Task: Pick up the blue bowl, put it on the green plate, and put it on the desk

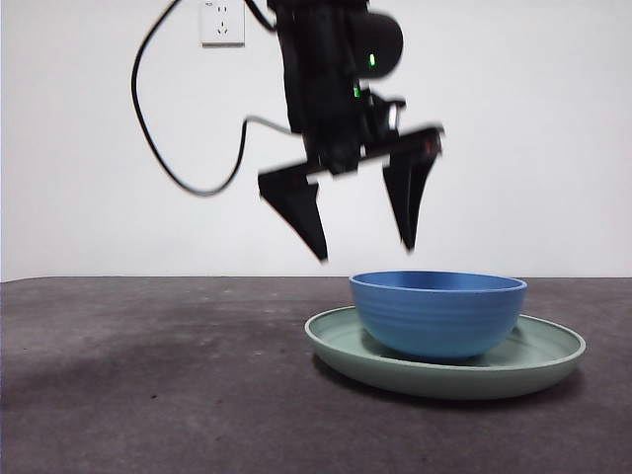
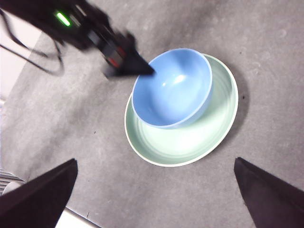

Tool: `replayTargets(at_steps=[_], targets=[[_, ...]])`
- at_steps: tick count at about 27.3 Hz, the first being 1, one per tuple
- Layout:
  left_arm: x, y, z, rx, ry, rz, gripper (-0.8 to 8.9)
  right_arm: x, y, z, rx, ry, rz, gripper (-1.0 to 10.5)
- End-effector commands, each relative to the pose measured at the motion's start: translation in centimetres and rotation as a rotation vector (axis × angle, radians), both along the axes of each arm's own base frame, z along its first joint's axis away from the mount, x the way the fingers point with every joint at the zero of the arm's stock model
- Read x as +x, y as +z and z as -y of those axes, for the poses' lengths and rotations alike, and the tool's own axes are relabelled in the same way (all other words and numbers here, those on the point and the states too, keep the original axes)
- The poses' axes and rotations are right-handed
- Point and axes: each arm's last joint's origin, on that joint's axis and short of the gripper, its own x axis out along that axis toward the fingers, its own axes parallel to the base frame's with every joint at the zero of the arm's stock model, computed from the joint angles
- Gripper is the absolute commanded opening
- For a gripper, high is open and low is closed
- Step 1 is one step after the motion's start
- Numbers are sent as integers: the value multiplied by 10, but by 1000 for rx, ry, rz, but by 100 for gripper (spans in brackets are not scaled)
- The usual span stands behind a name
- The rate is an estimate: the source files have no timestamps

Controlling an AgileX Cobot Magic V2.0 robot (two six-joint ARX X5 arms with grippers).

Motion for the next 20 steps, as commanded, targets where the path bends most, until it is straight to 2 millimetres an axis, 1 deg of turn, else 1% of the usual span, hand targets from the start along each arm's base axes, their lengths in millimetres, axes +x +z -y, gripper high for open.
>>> replayTargets(at_steps=[1, 3, 5, 9, 11, 12, 16, 20], targets=[[2, 30, -5, -27, -43, 64, 536, 0, 6, 0, -6, 0, 26, 533], [-2, 63, -17, -60, -36, 110, 536, 0, 6, 0, -6, 0, 24, 533], [-14, 97, -34, -93, -25, 153, 536, 1, 6, 0, -6, 0, 23, 533], [-59, 161, -72, -150, -33, 230, 535, 1, 6, 0, -6, 0, 24, 533], [-83, 186, -91, -167, -56, 271, 531, 1, 6, 0, -6, 0, 24, 533], [-93, 195, -100, -173, -59, 282, 531, 1, 6, 0, -5, 0, 23, 533], [-120, 218, -122, -216, -56, 336, 530, 1, 6, 0, -5, 0, 23, 533], [-152, 236, -146, -259, -67, 389, 530, 1, 6, 0, -4, 0, 22, 533]])
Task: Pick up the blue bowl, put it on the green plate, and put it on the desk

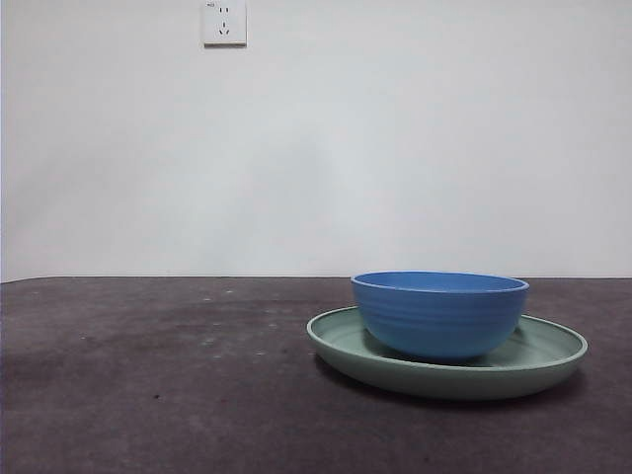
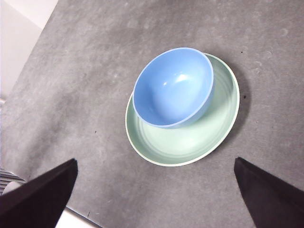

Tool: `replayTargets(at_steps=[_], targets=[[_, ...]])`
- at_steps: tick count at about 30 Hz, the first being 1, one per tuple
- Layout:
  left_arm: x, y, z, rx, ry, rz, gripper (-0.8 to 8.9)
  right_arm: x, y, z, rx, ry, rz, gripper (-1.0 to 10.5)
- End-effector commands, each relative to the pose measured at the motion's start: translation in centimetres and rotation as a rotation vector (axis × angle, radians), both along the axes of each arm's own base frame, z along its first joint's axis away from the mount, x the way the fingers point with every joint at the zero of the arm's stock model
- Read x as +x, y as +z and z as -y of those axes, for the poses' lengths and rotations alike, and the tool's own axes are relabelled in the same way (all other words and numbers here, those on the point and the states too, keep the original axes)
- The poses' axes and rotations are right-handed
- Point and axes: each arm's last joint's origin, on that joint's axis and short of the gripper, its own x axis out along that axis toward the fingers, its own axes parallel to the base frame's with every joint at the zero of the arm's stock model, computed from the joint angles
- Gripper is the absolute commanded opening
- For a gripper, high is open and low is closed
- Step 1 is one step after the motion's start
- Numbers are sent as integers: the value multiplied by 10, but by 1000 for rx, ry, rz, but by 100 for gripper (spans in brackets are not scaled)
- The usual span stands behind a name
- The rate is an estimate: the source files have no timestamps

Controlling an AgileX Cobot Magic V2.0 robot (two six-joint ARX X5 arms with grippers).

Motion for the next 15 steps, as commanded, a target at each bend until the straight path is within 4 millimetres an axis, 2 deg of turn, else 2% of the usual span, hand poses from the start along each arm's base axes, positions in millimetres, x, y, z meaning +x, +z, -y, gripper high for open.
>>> replayTargets(at_steps=[1, 4, 7, 11, 15], targets=[[-30, 11, -17, 0, -37, 22, 530, 0, 6, 0, -5, 0, 23, 533], [-56, 11, -36, 2, -63, 38, 530, 0, 6, 0, -4, 0, 18, 533], [-79, 0, -57, 8, -57, 21, 530, -1, 5, 0, -3, 1, 6, 533], [-108, -25, -82, 32, -57, -9, 530, -2, 4, 0, -3, 1, -11, 533], [-129, -53, -100, 29, -52, -14, 530, -3, 2, 0, -5, 2, -35, 533]])
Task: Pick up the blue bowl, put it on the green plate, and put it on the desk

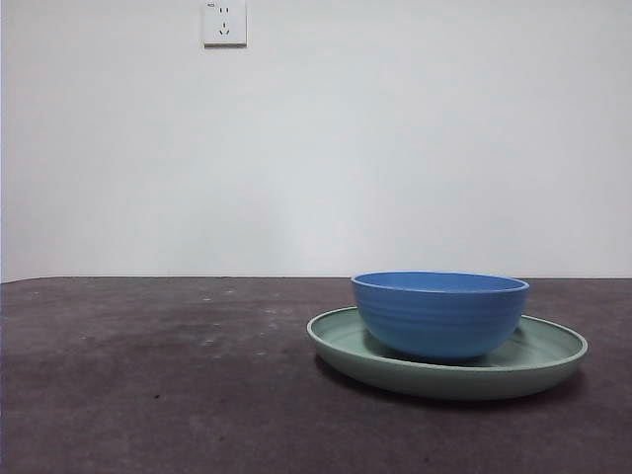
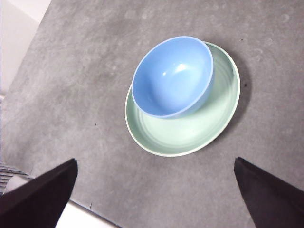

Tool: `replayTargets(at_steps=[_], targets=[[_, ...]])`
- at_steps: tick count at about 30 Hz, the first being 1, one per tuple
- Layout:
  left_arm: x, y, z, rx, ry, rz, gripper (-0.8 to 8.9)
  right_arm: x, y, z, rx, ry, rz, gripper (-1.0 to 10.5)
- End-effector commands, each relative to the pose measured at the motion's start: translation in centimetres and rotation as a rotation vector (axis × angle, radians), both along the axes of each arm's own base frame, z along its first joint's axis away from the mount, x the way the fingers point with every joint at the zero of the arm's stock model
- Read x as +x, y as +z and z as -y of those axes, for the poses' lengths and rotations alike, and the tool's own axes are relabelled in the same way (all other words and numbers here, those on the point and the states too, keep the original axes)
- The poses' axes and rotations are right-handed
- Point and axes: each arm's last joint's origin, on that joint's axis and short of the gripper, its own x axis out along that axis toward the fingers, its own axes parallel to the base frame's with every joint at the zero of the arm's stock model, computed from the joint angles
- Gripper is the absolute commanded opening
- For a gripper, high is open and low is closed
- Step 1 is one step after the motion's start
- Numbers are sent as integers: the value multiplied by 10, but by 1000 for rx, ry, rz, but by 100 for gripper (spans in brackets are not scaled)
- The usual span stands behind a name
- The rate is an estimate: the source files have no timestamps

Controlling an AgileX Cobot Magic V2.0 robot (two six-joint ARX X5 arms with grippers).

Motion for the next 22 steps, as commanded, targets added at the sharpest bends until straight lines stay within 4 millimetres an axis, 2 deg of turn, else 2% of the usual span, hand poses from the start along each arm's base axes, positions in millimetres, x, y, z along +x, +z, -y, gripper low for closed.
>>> replayTargets(at_steps=[1, 5, 11, 17, 22], targets=[[-15, -20, -12, -6, -1, -4, 530, -1, 4, 0, -7, 2, 1, 533], [-31, -43, -27, -89, 19, 57, 530, -3, 2, 0, -8, 5, -30, 533], [-46, -70, -39, -133, 30, 88, 530, -3, 2, 0, -8, 4, -33, 533], [-48, -71, -42, -150, 29, 106, 530, -7, -4, 2, -84, -48, -111, 533], [-45, -67, -39, -183, 26, 146, 530, 5, -15, 7, -227, -116, -228, 533]])
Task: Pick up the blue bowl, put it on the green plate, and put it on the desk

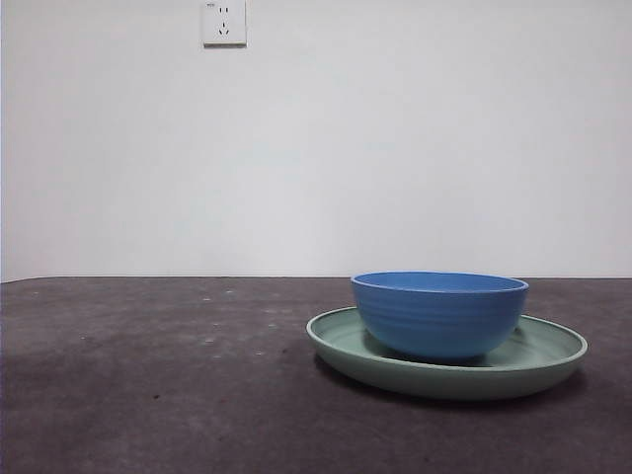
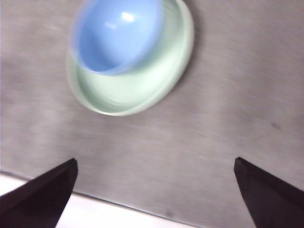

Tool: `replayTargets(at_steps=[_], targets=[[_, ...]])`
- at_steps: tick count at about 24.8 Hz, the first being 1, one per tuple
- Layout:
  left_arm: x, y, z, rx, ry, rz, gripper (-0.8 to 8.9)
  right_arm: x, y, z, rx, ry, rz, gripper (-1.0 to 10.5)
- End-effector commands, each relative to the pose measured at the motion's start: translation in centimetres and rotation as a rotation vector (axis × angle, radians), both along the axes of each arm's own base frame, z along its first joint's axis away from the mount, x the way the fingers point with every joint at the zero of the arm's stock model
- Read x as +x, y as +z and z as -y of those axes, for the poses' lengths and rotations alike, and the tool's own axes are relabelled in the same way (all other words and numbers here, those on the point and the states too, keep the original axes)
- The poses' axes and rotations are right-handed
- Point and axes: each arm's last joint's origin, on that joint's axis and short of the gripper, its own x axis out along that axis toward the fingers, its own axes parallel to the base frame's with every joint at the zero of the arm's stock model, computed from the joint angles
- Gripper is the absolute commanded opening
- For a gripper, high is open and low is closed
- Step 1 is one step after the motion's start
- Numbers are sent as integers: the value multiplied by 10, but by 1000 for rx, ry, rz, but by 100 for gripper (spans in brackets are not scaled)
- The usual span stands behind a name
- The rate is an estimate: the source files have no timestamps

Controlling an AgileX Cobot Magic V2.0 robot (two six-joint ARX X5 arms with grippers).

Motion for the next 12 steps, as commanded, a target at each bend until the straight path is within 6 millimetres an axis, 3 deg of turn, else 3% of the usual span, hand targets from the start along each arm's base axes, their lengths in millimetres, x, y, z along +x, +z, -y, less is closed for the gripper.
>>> replayTargets(at_steps=[1, 12], targets=[[1, 6, 2, -27, -10, 36, 530, 12, 0, 2, -74, -11, -33, 533], [1, 6, 2, -26, -12, 40, 530, 82, -31, 4, -103, 44, -135, 533]])
